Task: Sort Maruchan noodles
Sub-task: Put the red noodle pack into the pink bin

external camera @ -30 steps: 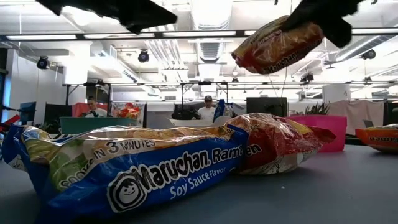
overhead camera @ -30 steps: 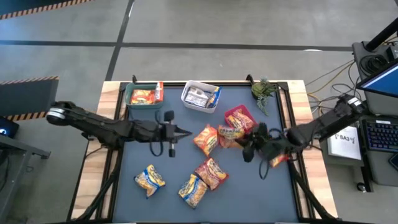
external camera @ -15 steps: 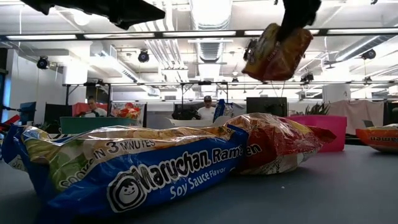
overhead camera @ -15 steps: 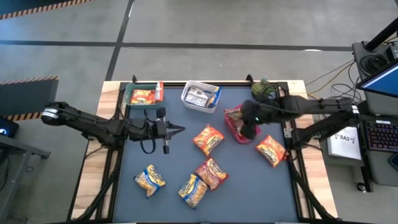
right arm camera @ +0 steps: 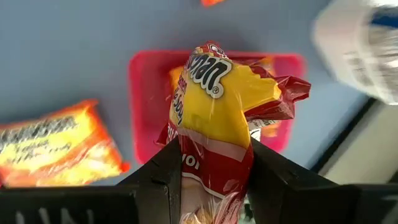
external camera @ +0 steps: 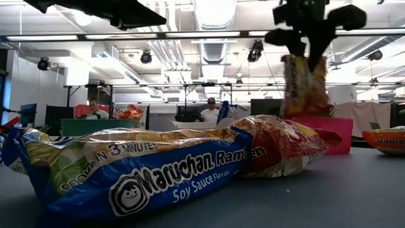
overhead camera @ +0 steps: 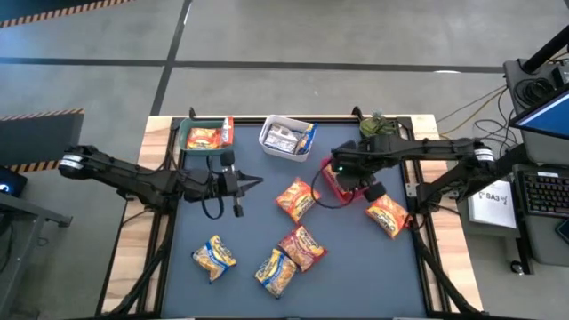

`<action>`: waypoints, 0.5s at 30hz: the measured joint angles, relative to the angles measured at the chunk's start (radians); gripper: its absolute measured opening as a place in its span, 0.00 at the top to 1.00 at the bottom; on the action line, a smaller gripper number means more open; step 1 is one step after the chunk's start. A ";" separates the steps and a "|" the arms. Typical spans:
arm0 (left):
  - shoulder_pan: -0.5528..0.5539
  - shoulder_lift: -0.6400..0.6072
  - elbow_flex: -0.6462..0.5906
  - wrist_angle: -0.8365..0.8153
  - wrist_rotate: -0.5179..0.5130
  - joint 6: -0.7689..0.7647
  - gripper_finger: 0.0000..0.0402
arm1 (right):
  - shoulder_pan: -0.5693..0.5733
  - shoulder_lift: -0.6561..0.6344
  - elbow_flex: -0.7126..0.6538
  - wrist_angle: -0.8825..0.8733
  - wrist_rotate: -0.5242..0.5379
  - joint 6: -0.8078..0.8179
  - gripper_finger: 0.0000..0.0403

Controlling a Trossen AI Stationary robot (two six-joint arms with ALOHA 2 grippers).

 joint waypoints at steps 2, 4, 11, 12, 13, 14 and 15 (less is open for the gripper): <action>0.000 0.000 0.000 -0.010 -0.015 0.000 1.00 | 0.009 0.014 -0.010 -0.029 -0.012 -0.013 0.70; 0.000 0.000 0.000 -0.018 -0.021 -0.001 1.00 | 0.018 0.021 -0.024 -0.054 -0.006 -0.017 0.70; 0.000 0.000 0.000 -0.019 -0.021 0.000 1.00 | 0.061 0.013 -0.084 -0.019 0.002 -0.073 0.70; 0.000 0.000 0.000 -0.018 -0.021 0.000 1.00 | 0.067 0.013 -0.087 -0.007 0.000 -0.081 0.70; 0.000 0.000 0.000 -0.018 -0.021 0.000 1.00 | 0.070 0.013 -0.091 0.006 0.000 -0.090 0.70; 0.000 0.000 0.000 -0.018 -0.021 0.000 1.00 | 0.072 0.015 -0.095 0.014 0.002 -0.097 0.70; 0.000 0.000 0.000 -0.018 -0.021 0.000 1.00 | 0.072 0.017 -0.102 0.019 0.003 -0.104 0.70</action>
